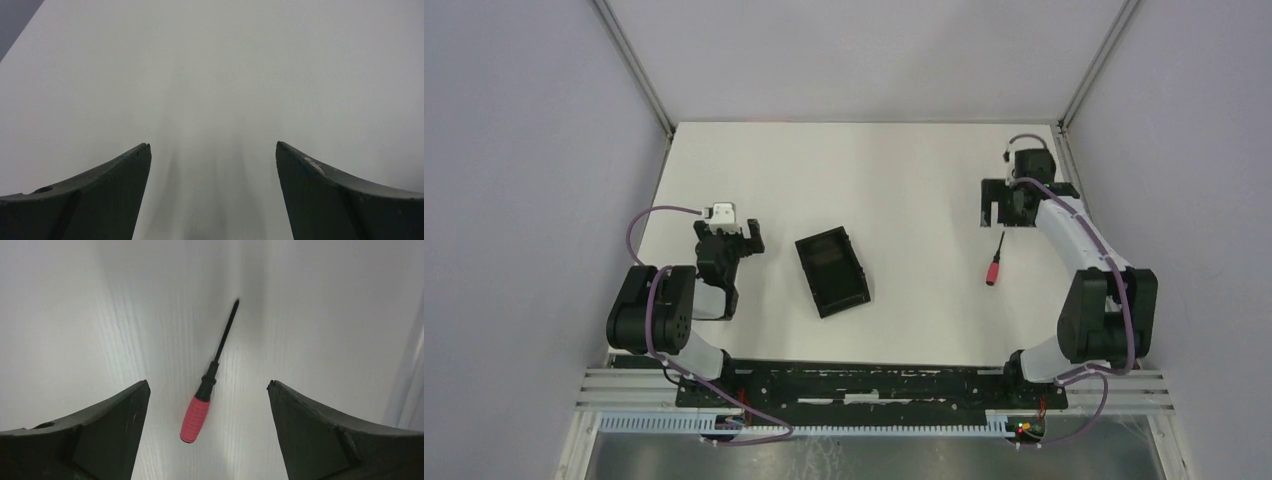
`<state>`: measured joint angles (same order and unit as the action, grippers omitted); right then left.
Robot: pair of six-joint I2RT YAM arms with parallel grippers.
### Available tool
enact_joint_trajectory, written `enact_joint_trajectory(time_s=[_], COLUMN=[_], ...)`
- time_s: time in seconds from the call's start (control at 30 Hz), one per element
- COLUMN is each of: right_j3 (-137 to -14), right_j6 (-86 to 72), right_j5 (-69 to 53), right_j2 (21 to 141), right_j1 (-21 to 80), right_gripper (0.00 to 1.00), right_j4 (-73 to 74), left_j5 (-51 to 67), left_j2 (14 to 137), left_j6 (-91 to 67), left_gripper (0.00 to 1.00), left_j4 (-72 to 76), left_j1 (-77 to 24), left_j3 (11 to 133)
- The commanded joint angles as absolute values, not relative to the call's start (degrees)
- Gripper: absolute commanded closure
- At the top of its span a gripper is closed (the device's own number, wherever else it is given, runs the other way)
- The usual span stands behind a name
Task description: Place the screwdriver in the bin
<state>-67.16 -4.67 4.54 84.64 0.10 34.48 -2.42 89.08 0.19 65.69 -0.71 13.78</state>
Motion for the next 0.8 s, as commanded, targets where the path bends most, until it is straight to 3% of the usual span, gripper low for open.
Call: enact_joint_trajectory(time_s=[0.0, 0.1, 0.23, 0.3, 0.4, 0.47, 0.77], right_j3=[-57.85, -52.7, -49.49, -49.38, -50.96, -53.77, -74.24], right_j6=[-5.95, -6.41, -6.41, -6.18, -5.44, -4.85, -2.7], right_j5=[3.12, 0.9, -1.35, -2.19, -3.12, -2.47, 4.19], right_j2=[87.37, 89.55, 93.09, 94.57, 95.18, 94.19, 87.72], right_j1=[-1.79, -2.09, -2.27, -2.57, -2.75, -2.74, -2.64], right_gripper=[0.06, 0.1, 0.3, 0.47, 0.85, 1.0, 1.0], right_j4=[33.11, 28.08, 24.09, 23.94, 25.51, 28.61, 50.34], left_j5=[-1.85, -1.85, -1.85, -1.84, -1.85, -1.87, -1.84], left_j2=[88.15, 88.15, 88.15, 88.17, 88.15, 88.14, 88.15], left_j6=[-1.67, -1.67, -1.67, -1.67, -1.66, -1.67, -1.67], left_gripper=[0.0, 0.0, 0.0, 0.0, 0.0, 0.0, 0.0], left_j4=[67.24, 67.27, 67.26, 67.28, 67.24, 67.3, 67.24], left_j1=[-0.62, -0.62, -0.62, -0.62, -0.62, -0.62, -0.62], left_j3=[14.24, 14.24, 14.24, 14.24, 14.24, 14.24, 14.24])
